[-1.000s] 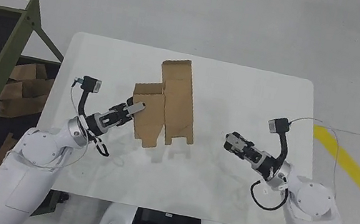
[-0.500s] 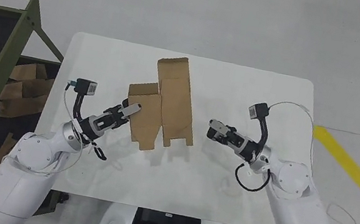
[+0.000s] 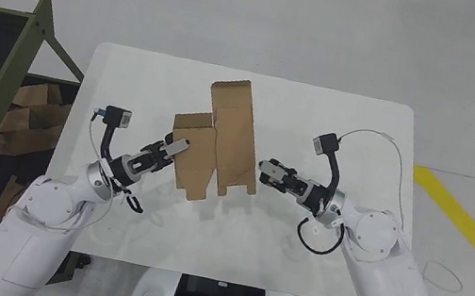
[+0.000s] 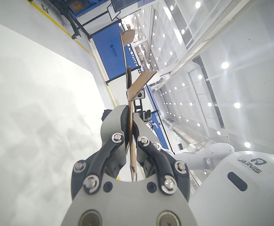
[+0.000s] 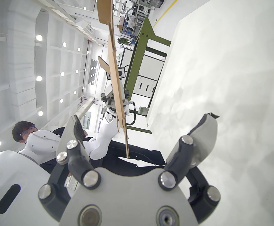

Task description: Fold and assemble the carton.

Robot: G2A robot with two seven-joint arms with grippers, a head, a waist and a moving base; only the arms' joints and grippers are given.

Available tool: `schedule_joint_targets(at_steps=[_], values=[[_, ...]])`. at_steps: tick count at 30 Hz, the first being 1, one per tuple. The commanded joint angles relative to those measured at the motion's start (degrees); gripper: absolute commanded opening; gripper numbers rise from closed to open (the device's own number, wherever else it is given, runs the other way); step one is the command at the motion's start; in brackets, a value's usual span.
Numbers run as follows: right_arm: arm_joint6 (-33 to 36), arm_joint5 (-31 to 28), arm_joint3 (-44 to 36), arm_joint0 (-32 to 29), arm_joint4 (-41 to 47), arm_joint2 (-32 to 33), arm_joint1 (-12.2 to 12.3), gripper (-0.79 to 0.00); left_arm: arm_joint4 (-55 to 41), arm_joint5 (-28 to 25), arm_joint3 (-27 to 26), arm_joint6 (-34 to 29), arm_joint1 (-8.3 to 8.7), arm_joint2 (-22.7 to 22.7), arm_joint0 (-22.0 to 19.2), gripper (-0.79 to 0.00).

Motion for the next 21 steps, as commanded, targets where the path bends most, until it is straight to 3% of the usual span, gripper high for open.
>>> schedule_joint_targets(at_steps=[1, 10, 15, 19, 21], values=[[-0.25, 0.16, -0.34, -0.01, -0.29, -0.17, 0.00, 0.000, 0.48, 0.10, 0.01, 0.26, -0.02, 0.31, -0.25, -0.785], [-2.70, 2.34, -1.46, 0.62, -1.56, -1.15, -0.17, 0.000, 1.63, -0.44, -0.62, 1.63, -0.16, 1.62, -0.72, -0.785], [-3.90, 2.62, -1.84, 0.59, -1.63, -1.43, -0.25, -0.169, 1.87, -0.48, -0.72, 1.92, -0.19, 2.15, -1.10, -0.785], [-4.30, 2.58, -2.02, 0.47, -1.58, -1.53, -0.26, -0.357, 2.04, -0.31, -0.61, 1.89, -0.20, 2.59, -1.48, -0.785], [-4.46, 2.60, -2.16, 0.39, -1.56, -1.60, -0.26, -0.397, 2.14, -0.29, -0.52, 1.86, -0.21, 2.78, -1.68, -0.785]])
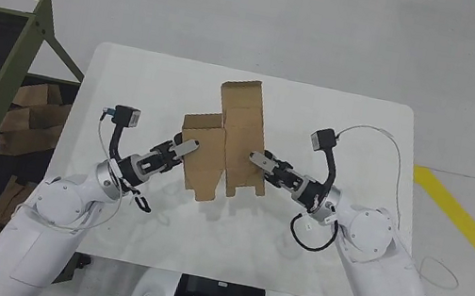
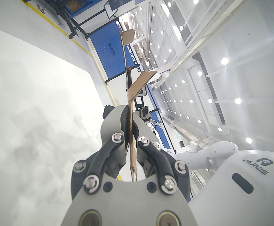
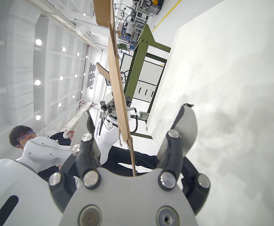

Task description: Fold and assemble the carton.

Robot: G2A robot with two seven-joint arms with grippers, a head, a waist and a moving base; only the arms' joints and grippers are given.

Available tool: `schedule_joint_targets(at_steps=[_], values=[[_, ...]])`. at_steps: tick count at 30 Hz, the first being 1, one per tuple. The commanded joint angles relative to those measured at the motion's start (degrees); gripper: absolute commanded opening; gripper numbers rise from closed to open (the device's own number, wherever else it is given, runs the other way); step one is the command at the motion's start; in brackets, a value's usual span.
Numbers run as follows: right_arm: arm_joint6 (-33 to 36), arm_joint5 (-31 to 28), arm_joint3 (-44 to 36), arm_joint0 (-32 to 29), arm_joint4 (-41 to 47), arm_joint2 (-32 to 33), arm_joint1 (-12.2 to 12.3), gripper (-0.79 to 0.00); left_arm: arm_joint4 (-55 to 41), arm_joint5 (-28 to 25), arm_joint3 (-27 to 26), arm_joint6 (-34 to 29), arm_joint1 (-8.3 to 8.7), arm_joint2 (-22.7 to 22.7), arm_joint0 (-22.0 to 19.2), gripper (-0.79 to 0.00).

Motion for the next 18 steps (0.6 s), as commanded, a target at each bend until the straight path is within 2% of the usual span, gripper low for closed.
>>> schedule_joint_targets(at_steps=[1, 12, 18], values=[[-0.22, 0.05, -0.14, -0.11, 0.14, -0.02, -0.01, -0.397, 0.02, 0.10, 0.08, -0.01, -0.01, 0.22, -0.16, -0.785], [-0.91, 0.00, -1.39, -1.22, 0.31, 0.52, 0.16, -0.419, 0.43, 0.40, 0.37, -0.02, -0.01, 1.07, -0.90, -0.785], [-1.19, 0.18, -1.71, -1.63, 0.14, 0.60, 0.23, -0.465, 0.50, 0.56, 0.39, 0.06, 0.01, 1.20, -0.96, -0.785]])
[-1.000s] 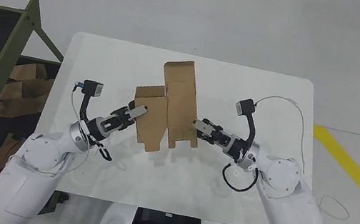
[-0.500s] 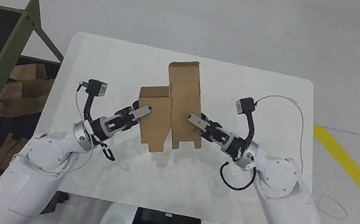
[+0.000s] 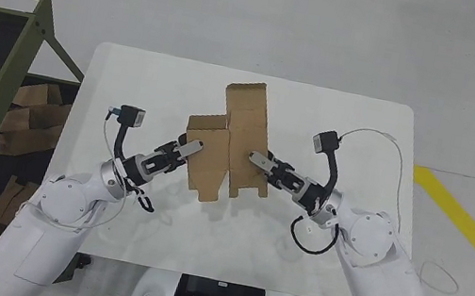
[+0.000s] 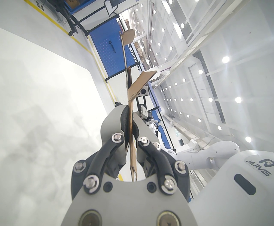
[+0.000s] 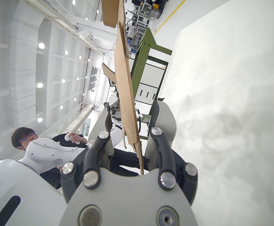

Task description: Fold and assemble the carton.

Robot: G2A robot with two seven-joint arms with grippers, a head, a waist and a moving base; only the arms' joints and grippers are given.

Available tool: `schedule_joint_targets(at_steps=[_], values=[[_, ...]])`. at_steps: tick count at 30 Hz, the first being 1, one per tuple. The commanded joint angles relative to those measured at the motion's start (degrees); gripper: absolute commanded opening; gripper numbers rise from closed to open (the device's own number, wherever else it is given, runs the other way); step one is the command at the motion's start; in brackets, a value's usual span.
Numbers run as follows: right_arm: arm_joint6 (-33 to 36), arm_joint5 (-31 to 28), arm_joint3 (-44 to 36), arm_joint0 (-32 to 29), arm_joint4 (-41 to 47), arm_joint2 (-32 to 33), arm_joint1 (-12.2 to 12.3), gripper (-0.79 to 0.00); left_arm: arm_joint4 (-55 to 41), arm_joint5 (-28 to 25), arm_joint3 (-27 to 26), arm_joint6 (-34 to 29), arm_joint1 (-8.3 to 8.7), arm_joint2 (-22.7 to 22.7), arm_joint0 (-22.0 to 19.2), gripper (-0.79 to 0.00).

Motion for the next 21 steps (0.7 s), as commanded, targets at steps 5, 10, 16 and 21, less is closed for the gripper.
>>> schedule_joint_targets(at_steps=[5, 10, 16, 21], values=[[0.38, 0.22, -0.23, -0.15, -0.04, -0.14, 0.05, -0.483, -0.05, -0.22, -0.12, 0.11, 0.01, 0.21, 0.05, -0.785], [0.99, 0.47, -0.31, -0.15, 0.09, -0.24, 0.10, -0.600, -0.05, -0.41, -0.17, 0.22, 0.01, 0.39, 0.15, -0.785], [1.36, 0.57, -0.44, -0.31, -0.03, -0.09, 0.21, -0.785, 0.04, -0.67, -0.16, 0.41, 0.01, 0.64, 0.22, -0.785], [1.90, 0.10, -0.69, -0.70, 1.21, 0.25, 0.31, -0.785, 0.21, -0.81, -0.24, 0.79, 0.00, 0.83, 0.34, -0.785]])
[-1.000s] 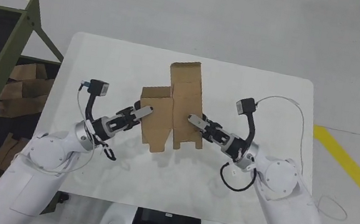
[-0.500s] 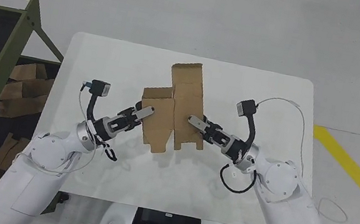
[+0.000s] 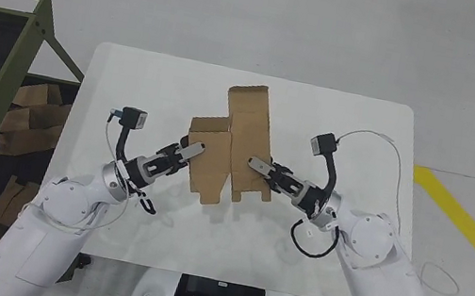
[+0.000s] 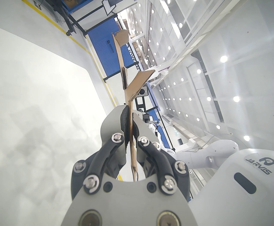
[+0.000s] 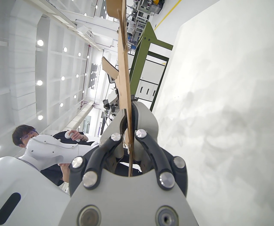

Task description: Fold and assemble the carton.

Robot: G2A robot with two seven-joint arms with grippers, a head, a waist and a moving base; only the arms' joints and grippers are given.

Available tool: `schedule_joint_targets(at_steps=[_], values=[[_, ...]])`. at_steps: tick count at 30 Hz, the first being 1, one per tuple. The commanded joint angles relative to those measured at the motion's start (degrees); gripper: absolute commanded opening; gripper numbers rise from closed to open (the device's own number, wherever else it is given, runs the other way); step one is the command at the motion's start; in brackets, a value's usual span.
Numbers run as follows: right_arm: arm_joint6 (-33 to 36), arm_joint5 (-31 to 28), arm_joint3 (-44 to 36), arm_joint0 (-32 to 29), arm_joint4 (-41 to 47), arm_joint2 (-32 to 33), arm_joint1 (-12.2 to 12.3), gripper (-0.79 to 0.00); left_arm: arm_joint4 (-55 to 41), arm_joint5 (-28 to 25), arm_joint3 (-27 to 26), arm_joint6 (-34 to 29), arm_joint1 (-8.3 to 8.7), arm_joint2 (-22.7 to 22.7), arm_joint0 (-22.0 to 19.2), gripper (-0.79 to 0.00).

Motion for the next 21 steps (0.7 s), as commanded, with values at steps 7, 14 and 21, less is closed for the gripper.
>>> schedule_joint_targets(at_steps=[7, 14, 21], values=[[1.48, -0.67, 0.29, -0.29, 2.15, 0.55, 0.17, -0.785, 0.43, 0.11, -0.35, 0.38, -0.01, 0.36, 0.22, -0.403], [2.30, -1.48, 0.70, -0.49, 2.42, 1.21, 0.39, -0.785, 0.09, 1.42, -0.37, 1.02, 0.04, -0.09, 0.54, 0.000], [4.59, -4.33, 1.16, -1.15, 2.42, 2.45, 0.82, -0.785, -4.79, 1.52, 1.58, -1.59, 0.45, -3.29, 1.54, 0.000]])
